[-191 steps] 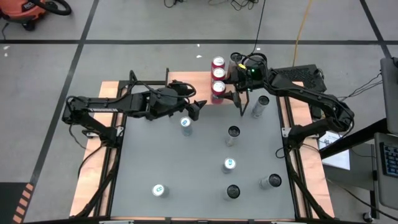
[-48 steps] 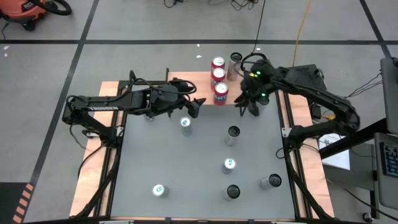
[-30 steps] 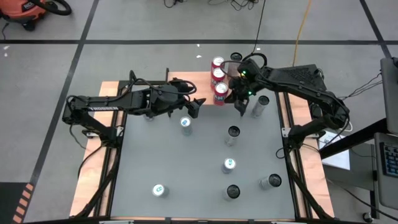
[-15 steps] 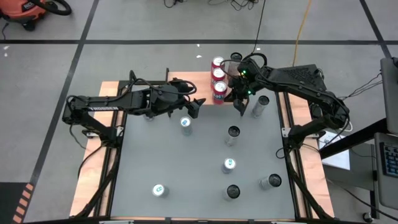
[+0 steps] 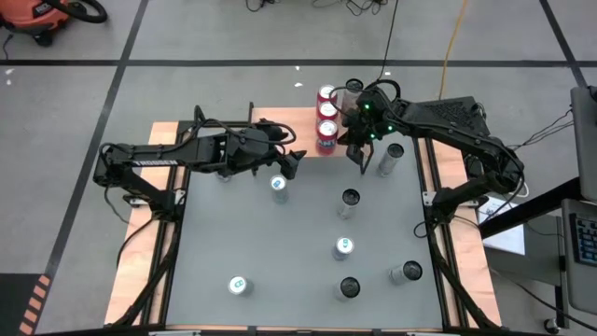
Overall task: Place canned beverage on shelf
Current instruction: Put the orange soda can on the shelf aligned with the other orange soda can, then put the top yellow soda can on the shelf aligned with the other yellow soda can
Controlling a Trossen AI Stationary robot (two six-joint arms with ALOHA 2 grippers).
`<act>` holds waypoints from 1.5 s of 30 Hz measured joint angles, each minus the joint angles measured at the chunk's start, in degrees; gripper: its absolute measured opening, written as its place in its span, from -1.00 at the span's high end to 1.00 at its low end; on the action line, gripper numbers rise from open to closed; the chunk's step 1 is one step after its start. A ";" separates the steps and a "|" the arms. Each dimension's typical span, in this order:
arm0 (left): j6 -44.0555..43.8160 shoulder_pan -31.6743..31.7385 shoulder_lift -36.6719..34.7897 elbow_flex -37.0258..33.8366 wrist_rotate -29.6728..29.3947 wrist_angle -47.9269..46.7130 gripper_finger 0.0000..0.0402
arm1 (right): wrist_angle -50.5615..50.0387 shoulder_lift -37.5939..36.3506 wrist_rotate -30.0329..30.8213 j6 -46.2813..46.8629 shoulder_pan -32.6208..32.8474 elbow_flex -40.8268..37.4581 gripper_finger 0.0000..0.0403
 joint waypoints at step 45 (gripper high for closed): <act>-29.96 -6.98 -1.88 3.48 25.17 -29.13 -0.89 | -37.39 -23.03 -7.81 0.74 2.15 0.03 0.93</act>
